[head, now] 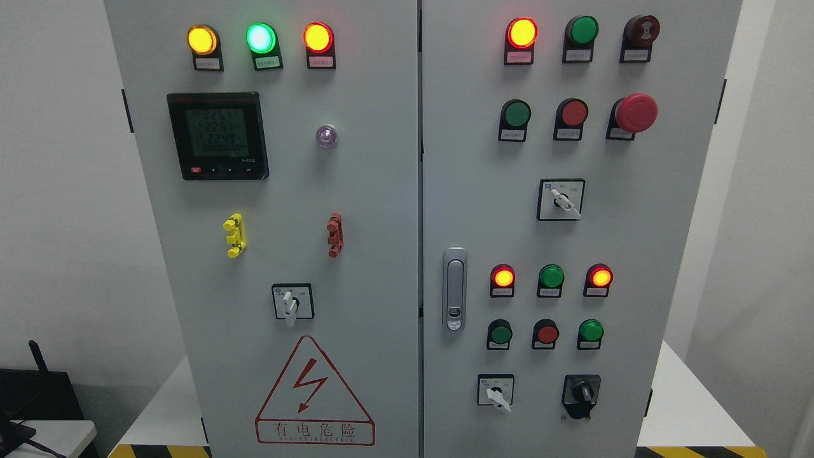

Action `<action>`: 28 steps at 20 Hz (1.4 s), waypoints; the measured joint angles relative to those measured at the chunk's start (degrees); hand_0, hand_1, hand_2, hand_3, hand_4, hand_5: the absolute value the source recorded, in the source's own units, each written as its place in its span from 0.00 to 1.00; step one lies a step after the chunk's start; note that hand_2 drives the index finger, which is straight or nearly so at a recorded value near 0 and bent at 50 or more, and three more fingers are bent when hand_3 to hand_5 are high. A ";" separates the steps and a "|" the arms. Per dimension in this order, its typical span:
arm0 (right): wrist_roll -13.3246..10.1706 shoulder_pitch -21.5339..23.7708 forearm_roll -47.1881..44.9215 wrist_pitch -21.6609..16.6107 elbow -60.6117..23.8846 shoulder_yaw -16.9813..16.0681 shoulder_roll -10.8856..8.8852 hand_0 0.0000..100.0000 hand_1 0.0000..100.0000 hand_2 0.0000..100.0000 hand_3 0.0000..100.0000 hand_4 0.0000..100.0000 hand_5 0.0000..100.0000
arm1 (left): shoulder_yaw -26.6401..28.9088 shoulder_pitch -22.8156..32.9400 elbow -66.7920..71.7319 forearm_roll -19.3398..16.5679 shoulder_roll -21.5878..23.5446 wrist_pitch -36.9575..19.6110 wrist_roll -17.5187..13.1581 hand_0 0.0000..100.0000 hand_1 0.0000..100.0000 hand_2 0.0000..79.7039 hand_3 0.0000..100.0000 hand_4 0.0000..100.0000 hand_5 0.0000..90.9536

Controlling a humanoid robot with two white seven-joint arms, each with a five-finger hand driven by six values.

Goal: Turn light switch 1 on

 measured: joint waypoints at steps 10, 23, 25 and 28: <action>0.00 0.02 0.00 0.00 0.00 0.00 0.02 0.12 0.39 0.00 0.00 0.00 0.00 | 0.72 -0.02 0.12 0.00 -0.01 -0.06 0.10 0.39 0.00 0.00 0.00 0.00 0.06; 0.00 0.01 0.00 0.00 0.00 0.00 0.02 0.12 0.39 0.00 0.00 0.00 0.00 | 6.70 2.11 -7.36 -3.86 0.77 0.24 2.70 0.38 0.00 0.00 0.00 0.00 0.07; 0.00 0.01 0.00 0.00 0.00 0.00 0.02 0.12 0.39 0.00 0.00 0.00 0.00 | 9.76 3.05 -10.53 -5.77 0.92 0.35 2.75 0.38 0.00 0.00 0.00 0.01 0.07; 0.00 0.01 0.00 0.00 0.00 0.00 0.02 0.12 0.39 0.00 0.00 0.00 0.00 | 14.61 4.42 -15.77 -7.52 0.68 -0.16 2.97 0.40 0.00 0.00 0.00 0.05 0.08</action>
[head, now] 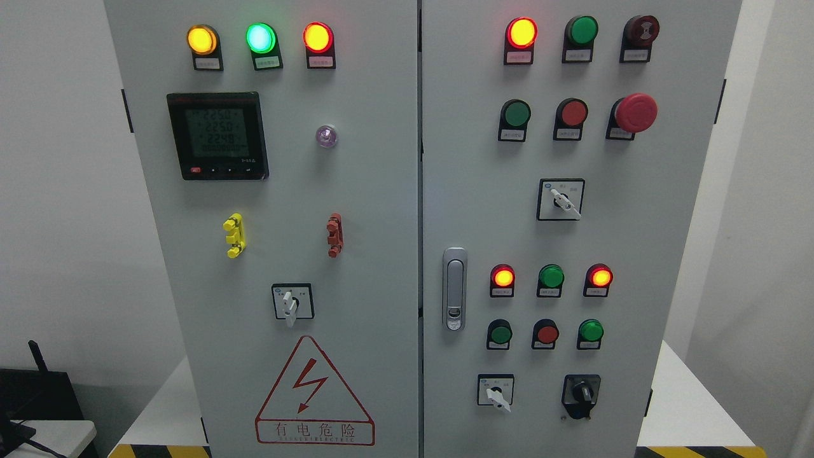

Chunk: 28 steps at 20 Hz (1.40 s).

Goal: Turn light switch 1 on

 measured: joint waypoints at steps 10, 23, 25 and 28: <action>0.00 -0.01 0.00 0.00 0.00 0.00 -0.02 0.12 0.39 0.00 0.00 0.00 0.00 | 14.91 2.32 -20.34 -0.71 -0.41 -7.19 -1.23 0.47 0.00 0.00 0.24 0.36 0.16; 0.00 -0.02 0.00 0.00 0.00 0.00 -0.02 0.12 0.39 0.00 0.00 0.00 0.00 | 25.27 1.52 -51.35 4.63 -0.61 -7.81 -12.39 0.20 0.00 0.32 0.50 0.65 0.49; 0.00 -0.02 0.00 0.00 0.00 0.00 -0.02 0.12 0.39 0.00 0.00 0.00 0.00 | 25.97 0.66 -55.65 6.12 -0.62 -7.92 -14.88 0.10 0.00 0.37 0.56 0.69 0.55; 0.00 -0.02 0.00 0.01 0.00 0.00 -0.02 0.12 0.39 0.00 0.00 0.00 0.00 | 26.55 -0.78 -61.23 7.92 -0.39 -8.62 -17.54 0.03 0.00 0.38 0.60 0.71 0.59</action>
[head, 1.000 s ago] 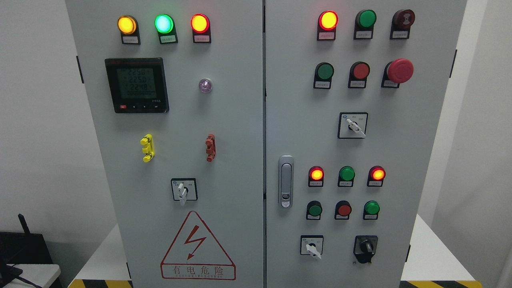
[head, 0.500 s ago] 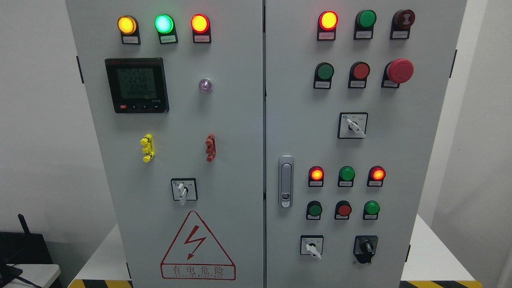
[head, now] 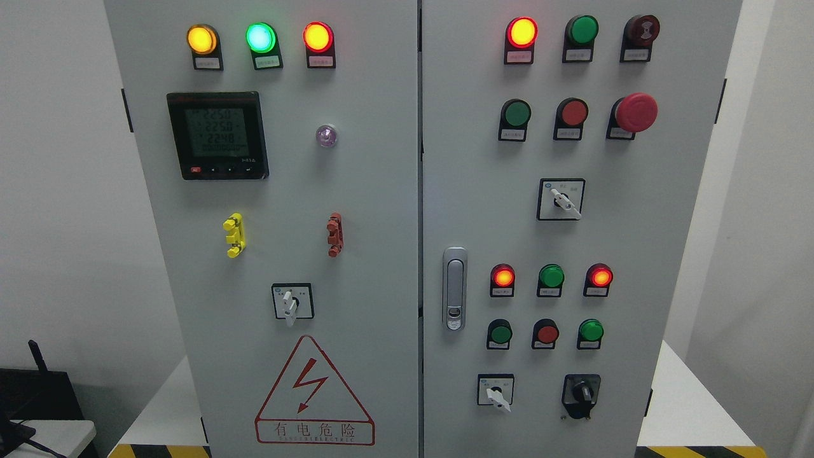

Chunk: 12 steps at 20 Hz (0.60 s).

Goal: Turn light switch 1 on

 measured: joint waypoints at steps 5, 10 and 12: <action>0.00 0.00 0.00 0.00 0.00 0.00 0.00 0.12 0.39 0.00 0.00 0.00 0.00 | -1.03 -2.41 -6.48 1.57 1.73 -2.17 -0.71 0.00 0.03 0.47 0.69 0.78 0.69; 0.00 0.00 0.00 0.01 0.00 0.00 0.00 0.12 0.39 0.00 0.00 0.00 0.00 | -4.65 -4.38 -10.84 2.28 4.06 -3.40 5.86 0.00 0.07 0.53 0.77 0.83 0.79; 0.00 0.00 0.00 0.01 0.00 0.00 0.00 0.12 0.39 0.00 0.00 0.00 0.00 | -6.47 -5.26 -12.20 2.42 4.81 -3.64 7.54 0.00 0.08 0.55 0.78 0.84 0.80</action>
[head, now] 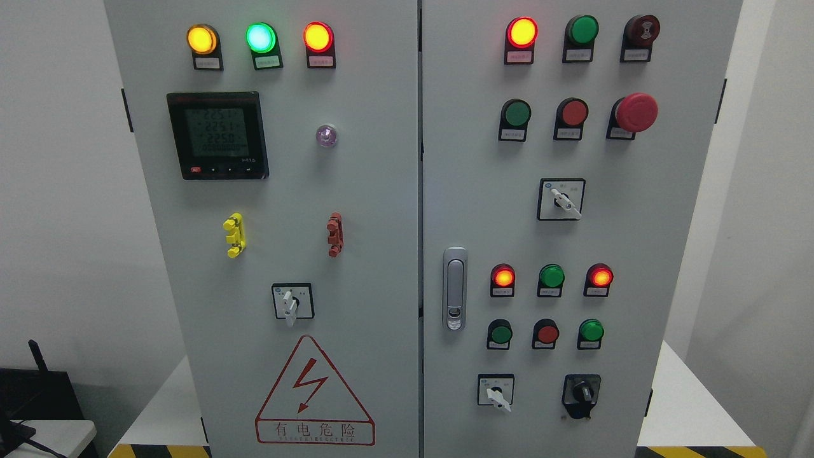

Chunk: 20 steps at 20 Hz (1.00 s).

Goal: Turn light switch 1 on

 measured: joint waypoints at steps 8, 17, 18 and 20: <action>0.00 0.01 0.00 0.00 0.00 0.00 0.01 0.12 0.39 0.00 0.00 0.00 0.00 | -9.48 -4.80 -5.12 -0.20 2.05 3.12 7.11 0.00 0.09 0.56 0.79 0.84 0.83; 0.00 0.01 0.00 0.00 0.00 0.00 0.01 0.12 0.39 0.00 0.00 0.00 0.00 | -19.86 -11.42 -9.82 -5.00 2.68 10.62 10.66 0.00 0.08 0.61 0.83 0.87 0.87; 0.00 0.01 0.00 0.00 0.00 0.00 0.01 0.12 0.39 0.00 0.00 0.00 0.00 | -21.00 -12.12 -10.23 -5.81 2.62 11.36 11.65 0.00 0.10 0.62 0.83 0.88 0.87; 0.00 0.01 0.00 0.00 0.00 0.00 0.01 0.12 0.39 0.00 0.00 0.00 0.00 | -23.12 -13.21 -10.90 -7.07 2.42 12.94 13.33 0.00 0.15 0.64 0.85 0.88 0.88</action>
